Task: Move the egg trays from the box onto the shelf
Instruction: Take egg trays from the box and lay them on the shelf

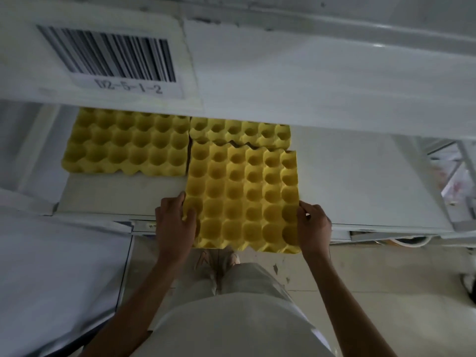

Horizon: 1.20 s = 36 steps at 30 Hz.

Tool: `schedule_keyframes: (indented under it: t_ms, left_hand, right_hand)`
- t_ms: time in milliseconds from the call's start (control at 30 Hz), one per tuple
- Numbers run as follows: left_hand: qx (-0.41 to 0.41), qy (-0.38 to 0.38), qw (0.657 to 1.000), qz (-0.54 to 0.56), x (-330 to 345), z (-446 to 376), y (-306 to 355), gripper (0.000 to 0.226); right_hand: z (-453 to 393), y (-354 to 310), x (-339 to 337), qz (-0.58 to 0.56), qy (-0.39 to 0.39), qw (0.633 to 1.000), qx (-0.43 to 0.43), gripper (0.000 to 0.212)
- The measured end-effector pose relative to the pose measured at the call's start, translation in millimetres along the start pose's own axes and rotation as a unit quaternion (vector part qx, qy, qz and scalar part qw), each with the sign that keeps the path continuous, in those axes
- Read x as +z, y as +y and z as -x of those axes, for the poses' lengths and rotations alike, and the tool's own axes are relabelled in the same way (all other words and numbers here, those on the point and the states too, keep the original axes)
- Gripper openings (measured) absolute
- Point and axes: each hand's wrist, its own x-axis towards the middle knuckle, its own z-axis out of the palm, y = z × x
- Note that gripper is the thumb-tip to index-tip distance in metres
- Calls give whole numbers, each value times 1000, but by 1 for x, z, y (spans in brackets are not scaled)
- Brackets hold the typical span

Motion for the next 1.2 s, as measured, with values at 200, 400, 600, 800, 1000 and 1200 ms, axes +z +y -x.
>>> schedule_keyframes:
  t_ms: [200, 400, 600, 800, 1000, 1200]
  left_hand:
    - [26, 59, 997, -43, -7, 33, 4, 94]
    - [4, 177, 978, -115, 10, 125, -18, 82]
    - [-174, 169, 959, -147, 45, 311, -52, 91]
    - [-356, 129, 923, -71, 92, 479, -107, 90]
    - [-425, 149, 891, 58, 109, 562, -176, 86]
    - [-464, 193, 849, 164, 103, 571, -250, 77]
  right_hand:
    - [12, -31, -35, 87, 78, 957, -267, 48]
    - [77, -52, -31, 75, -65, 851, -516, 48]
    - [174, -21, -48, 105, -211, 734, -637, 53]
    - [292, 28, -21, 178, -360, 599, -693, 58]
    - [364, 65, 21, 236, -480, 545, -646, 58]
    - [407, 50, 76, 235, -543, 602, -536, 48]
